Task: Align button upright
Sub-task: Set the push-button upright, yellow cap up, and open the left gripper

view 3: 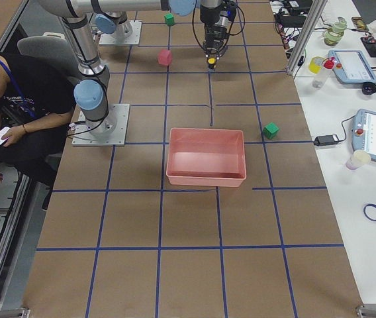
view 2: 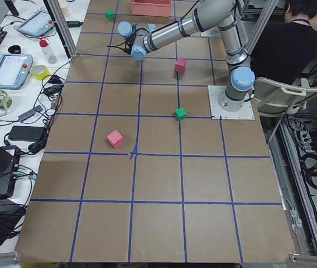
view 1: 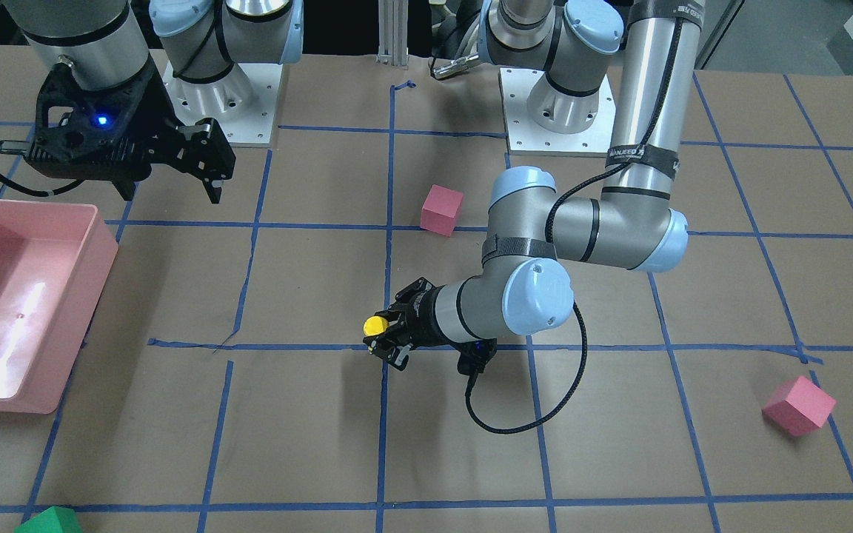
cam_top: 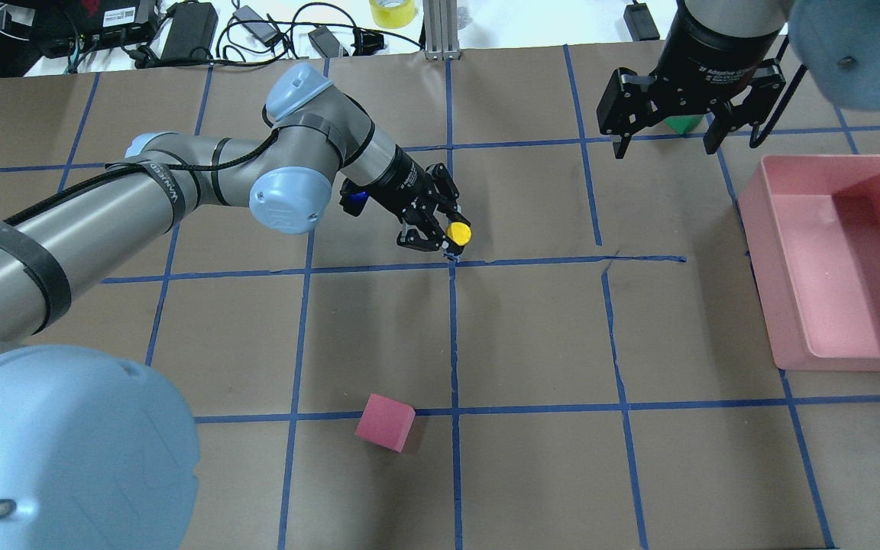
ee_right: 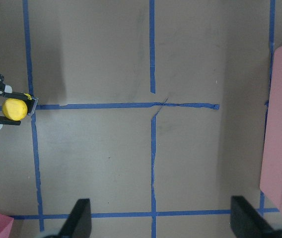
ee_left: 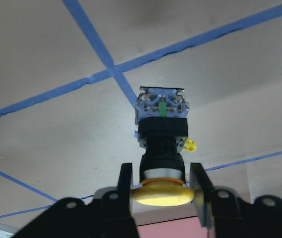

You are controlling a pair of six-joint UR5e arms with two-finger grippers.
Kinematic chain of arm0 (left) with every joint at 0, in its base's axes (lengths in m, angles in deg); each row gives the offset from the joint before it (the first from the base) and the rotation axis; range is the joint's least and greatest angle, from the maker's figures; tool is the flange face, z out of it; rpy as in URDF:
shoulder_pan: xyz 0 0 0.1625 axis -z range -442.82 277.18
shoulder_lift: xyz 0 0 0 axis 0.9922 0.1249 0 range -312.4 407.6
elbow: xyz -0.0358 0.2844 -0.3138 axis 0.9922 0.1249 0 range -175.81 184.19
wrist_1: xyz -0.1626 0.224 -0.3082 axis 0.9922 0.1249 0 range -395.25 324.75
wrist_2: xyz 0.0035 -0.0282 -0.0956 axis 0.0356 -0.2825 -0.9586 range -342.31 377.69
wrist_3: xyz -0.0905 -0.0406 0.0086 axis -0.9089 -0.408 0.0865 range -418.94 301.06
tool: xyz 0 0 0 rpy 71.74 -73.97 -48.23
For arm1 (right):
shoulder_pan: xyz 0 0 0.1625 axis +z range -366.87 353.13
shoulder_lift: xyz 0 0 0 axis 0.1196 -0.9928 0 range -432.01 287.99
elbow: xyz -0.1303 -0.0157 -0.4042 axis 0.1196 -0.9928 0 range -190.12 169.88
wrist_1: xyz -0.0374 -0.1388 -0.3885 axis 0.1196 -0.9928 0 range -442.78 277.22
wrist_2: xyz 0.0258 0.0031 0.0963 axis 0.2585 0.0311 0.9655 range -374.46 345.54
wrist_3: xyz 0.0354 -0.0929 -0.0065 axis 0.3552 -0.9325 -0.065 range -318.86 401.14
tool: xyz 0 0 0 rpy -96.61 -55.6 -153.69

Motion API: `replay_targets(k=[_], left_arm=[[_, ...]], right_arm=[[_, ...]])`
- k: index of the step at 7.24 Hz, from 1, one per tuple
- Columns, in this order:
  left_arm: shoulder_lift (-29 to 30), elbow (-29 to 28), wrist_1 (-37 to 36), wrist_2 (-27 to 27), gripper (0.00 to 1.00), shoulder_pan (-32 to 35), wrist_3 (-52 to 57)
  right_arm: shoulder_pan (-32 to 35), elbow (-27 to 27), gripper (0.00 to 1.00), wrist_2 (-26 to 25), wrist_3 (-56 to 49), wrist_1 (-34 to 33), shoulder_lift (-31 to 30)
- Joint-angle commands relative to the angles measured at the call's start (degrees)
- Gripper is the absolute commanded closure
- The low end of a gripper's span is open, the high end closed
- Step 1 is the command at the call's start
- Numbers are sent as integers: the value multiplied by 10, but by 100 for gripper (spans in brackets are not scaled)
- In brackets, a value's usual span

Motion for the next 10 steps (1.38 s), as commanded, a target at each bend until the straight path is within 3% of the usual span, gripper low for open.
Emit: replay_targets(k=[1,2,3,4,7,8,9,10], left_arm=[[0,11,-3,-4,81,0,-1],[1,11,-3,-4,76,0,-2],[1,11,-3,-1,62,0,-2],[0,11,-3,1,28,0,0],[-18,7,-23,8,0,0,12],[-47,5,-72,57,0,2,49],[-83,2,-76,105,0,5,88],[-123,-3,-67,110,0,6,152]], right_arm=[[0,0,0,0,0,0,0],[0,0,0,0,0,0,0],[0,0,0,0,0,0,0],[0,0,0,0,0,0,0],[0,3,0,0,0,0,0],[0,6,0,0,0,-1,-1],[0,6,0,1,0,-1,-1],[0,6,0,0,0,-1,-1]])
